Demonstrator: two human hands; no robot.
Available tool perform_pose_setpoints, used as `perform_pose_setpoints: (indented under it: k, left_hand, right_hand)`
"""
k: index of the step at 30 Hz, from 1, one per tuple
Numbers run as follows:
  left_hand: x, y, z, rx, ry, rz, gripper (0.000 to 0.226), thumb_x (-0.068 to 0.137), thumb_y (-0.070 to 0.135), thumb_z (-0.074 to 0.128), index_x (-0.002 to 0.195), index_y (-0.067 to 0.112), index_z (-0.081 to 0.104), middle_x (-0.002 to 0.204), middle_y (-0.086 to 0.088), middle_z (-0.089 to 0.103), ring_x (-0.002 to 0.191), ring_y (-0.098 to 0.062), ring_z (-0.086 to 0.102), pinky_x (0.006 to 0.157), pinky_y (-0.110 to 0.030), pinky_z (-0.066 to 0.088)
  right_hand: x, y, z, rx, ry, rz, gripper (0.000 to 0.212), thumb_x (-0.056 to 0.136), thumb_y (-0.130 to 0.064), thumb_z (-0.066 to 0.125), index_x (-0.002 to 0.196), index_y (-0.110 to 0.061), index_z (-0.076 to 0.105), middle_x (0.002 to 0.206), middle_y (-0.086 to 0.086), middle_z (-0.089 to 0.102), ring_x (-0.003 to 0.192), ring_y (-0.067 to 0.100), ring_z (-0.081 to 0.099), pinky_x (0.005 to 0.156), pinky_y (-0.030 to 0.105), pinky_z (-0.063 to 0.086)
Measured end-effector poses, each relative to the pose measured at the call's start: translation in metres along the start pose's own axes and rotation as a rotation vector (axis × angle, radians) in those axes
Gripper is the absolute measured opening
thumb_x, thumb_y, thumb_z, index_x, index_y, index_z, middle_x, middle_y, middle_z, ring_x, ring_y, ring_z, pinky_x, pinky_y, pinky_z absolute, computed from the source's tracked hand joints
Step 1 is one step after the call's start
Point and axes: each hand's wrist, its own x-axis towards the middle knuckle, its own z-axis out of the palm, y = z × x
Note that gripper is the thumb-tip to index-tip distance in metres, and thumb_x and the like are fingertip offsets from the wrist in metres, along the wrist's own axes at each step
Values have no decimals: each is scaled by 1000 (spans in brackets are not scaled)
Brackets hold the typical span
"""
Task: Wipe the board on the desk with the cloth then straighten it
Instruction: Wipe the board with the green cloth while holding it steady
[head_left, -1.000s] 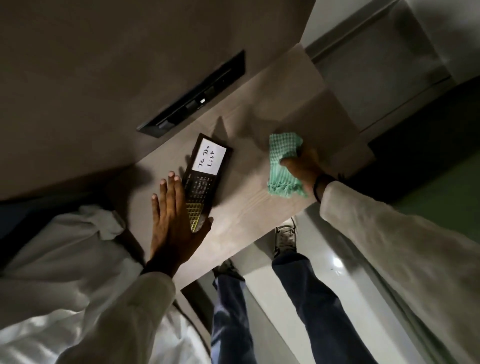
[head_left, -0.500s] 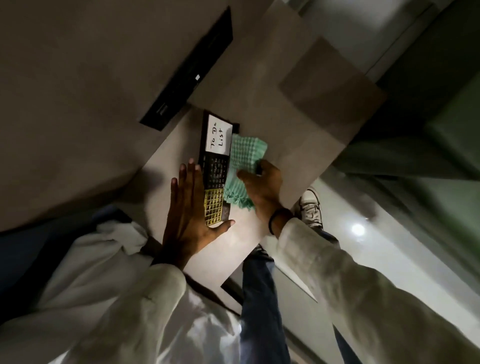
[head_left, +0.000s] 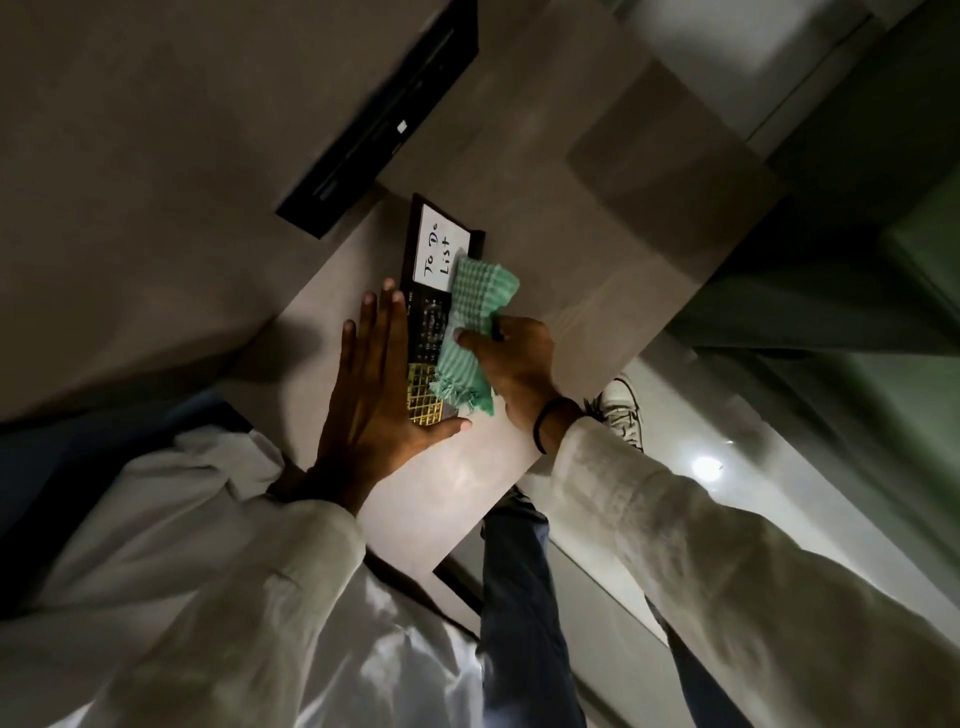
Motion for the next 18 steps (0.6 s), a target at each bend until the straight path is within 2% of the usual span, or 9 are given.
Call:
perform_pose_setpoints:
  k: [3, 5, 7, 11, 13, 15, 16, 17, 18]
  left_hand:
    - [-1, 0, 2, 5, -24, 3, 146, 61, 83, 69, 159, -9, 13, 171, -25, 7, 161, -37, 7, 129, -57, 20]
    - [-1, -1, 2, 4, -29, 8, 149, 58, 84, 69, 159, -10, 11, 171, -25, 5, 162, -37, 5, 129, -57, 20]
    - [-1, -2, 1, 12, -30, 12, 152, 56, 84, 71, 159, -11, 11, 171, -26, 5, 161, -38, 5, 129, -57, 21]
    - [-1, -4, 2, 18, -5, 28, 153, 56, 85, 70, 158, -13, 11, 170, -29, 5, 161, -42, 5, 129, -57, 20]
    - [0, -5, 2, 14, -14, 28, 154, 55, 85, 70, 158, -12, 10, 170, -29, 4, 161, -42, 4, 130, -56, 18]
    - [0, -4, 2, 28, -20, 29, 153, 56, 85, 69, 158, -13, 11, 170, -29, 4, 161, -42, 4, 130, -56, 18]
    - [0, -3, 2, 27, -16, 24, 152, 57, 85, 70, 158, -13, 11, 170, -29, 4, 161, -42, 4, 130, -56, 18]
    - [0, -2, 2, 19, -5, 17, 152, 57, 84, 71, 158, -12, 11, 170, -28, 4, 161, -41, 4, 130, -55, 19]
    - [0, -2, 3, 12, 10, 10, 151, 58, 84, 72, 158, -12, 11, 170, -28, 4, 161, -40, 4, 130, -55, 19]
  right_hand:
    - [0, -6, 3, 10, -66, 3, 20, 81, -13, 77, 97, -1, 75, 93, 12, 76, 89, 29, 75, 75, 39, 64]
    - [2, -8, 4, 21, -95, 10, 22, 83, -9, 74, 97, 8, 71, 88, 16, 73, 79, 29, 70, 65, 35, 58]
    - [0, -11, 6, 47, -142, 16, 25, 84, -4, 70, 98, 16, 64, 81, 17, 64, 71, 23, 55, 55, 26, 46]
    - [-8, -9, 8, 72, -189, 10, 15, 81, -2, 71, 95, 5, 71, 95, 25, 74, 75, 22, 64, 69, 36, 58]
    - [-9, -6, 7, 43, -174, 0, 9, 80, -2, 72, 81, 6, 68, 77, 22, 71, 66, 14, 61, 60, 26, 52]
    - [0, -6, 7, -5, -109, -17, 29, 78, -3, 74, 56, -6, 55, 54, 8, 53, 50, 4, 48, 50, 19, 40]
    - [4, -9, 9, -22, -72, -27, 38, 78, -4, 74, 51, -13, 48, 51, 0, 46, 47, 4, 41, 48, 20, 36]
    - [7, -12, 12, -37, -40, -44, 38, 77, -6, 74, 50, -15, 49, 52, -3, 46, 48, 6, 41, 49, 22, 36]
    - [8, -14, 16, -44, -29, -69, 28, 77, -9, 75, 55, -12, 57, 55, -3, 53, 51, 10, 48, 52, 25, 40]
